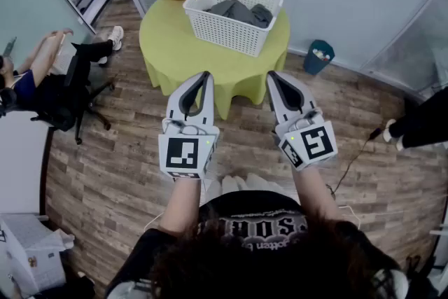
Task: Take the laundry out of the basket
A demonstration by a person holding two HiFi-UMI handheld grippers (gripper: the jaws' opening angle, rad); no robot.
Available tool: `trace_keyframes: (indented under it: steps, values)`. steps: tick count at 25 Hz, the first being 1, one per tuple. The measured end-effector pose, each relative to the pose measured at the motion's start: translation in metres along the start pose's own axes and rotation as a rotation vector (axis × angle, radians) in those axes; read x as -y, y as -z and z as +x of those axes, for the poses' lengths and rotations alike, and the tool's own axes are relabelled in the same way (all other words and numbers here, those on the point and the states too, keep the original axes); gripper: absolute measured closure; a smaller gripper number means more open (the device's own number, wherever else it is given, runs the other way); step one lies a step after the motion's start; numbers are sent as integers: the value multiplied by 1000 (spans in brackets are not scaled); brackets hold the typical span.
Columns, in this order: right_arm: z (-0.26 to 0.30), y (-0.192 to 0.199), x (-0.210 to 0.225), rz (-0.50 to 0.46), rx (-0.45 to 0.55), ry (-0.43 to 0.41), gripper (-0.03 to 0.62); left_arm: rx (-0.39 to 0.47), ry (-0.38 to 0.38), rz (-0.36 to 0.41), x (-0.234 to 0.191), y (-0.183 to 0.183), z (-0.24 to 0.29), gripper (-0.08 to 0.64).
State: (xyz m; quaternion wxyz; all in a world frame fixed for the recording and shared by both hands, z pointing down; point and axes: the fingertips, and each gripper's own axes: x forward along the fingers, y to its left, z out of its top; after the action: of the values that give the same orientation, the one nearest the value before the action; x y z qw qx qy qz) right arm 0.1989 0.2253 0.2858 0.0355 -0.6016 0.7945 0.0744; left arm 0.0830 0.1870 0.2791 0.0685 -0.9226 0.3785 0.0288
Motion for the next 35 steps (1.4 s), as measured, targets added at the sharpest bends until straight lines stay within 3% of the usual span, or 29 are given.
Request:
trace_keyframes:
  steps: [3,13,18,35]
  values:
    - [-4,1,1,6,-6,24,565,-3,40,-12,10,4,-1,561]
    - [-6,9,0,28,-21,34,565,-16,68,-22,13,13,-10,561]
    - [-2,8,-4,-16,-30,25,563,-18,51,-37,6,16,-14,561]
    - [68,32,36,36,6,-28,563,-56,-6,-13,-35,39,42,561]
